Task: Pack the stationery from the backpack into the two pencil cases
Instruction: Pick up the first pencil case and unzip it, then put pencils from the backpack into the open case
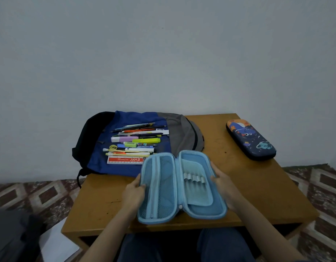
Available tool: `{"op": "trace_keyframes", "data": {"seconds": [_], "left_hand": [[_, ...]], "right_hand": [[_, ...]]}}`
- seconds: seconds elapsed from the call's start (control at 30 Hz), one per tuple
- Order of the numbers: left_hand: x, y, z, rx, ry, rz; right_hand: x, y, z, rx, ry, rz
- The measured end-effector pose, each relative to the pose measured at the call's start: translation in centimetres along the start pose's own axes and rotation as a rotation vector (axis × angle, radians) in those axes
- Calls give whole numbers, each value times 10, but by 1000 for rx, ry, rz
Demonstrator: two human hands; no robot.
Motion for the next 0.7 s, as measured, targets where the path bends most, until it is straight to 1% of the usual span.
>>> {"op": "trace_keyframes", "data": {"seconds": [0.23, 0.33, 0.53, 0.7], "left_hand": [[29, 15, -11, 191, 40, 10], [46, 21, -13, 206, 49, -11], [78, 32, -16, 247, 46, -29], [94, 36, -18, 266, 39, -33]], "right_hand": [[25, 3, 13, 85, -14, 62], [40, -2, 15, 98, 4, 51], [75, -7, 13, 106, 30, 94], [88, -5, 15, 85, 48, 98]]}}
Point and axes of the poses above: each hand's wrist, its own x-axis towards the middle knuckle, its own z-axis out of the palm, y = z × x, the point moved 5 cm from there along x, towards the middle knuckle, and after that the axes turned 9 degrees about -y, right-handed, at the moved point
